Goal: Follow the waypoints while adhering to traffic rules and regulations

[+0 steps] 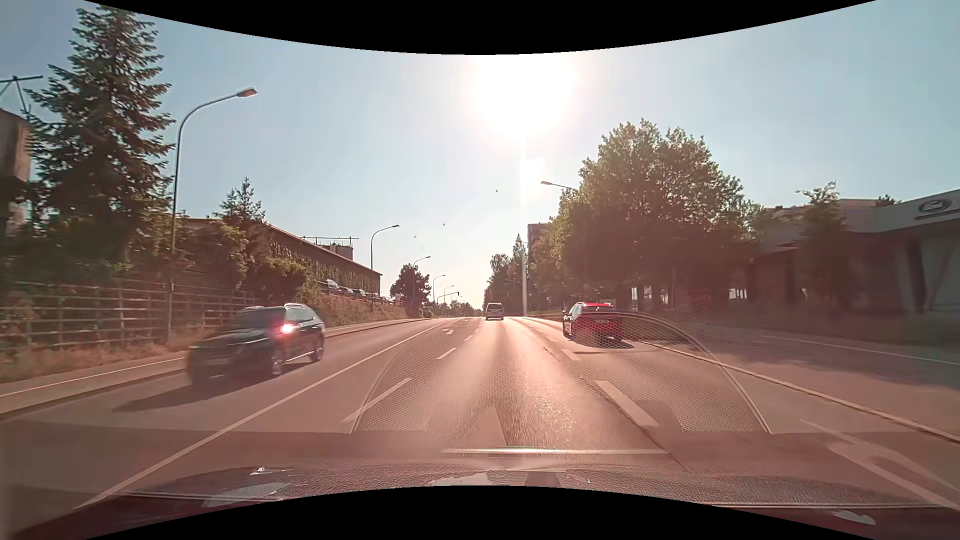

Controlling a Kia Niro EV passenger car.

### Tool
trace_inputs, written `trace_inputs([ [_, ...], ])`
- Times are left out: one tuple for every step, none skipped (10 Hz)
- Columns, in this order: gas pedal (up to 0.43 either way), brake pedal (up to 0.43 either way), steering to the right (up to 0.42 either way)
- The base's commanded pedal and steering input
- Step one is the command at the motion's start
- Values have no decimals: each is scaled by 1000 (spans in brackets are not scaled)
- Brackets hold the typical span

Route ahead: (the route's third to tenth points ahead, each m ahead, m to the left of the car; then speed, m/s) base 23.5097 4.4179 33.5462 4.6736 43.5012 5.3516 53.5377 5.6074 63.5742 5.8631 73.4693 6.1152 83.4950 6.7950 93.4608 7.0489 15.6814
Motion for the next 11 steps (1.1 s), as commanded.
trace_inputs([
  [169,0,-1],
  [169,6,-4],
  [169,6,-6],
  [157,6,-6],
  [157,6,-6],
  [157,6,-6],
  [157,6,-6],
  [157,0,-7],
  [157,6,-7],
  [157,6,-8],
  [157,6,-8],
])
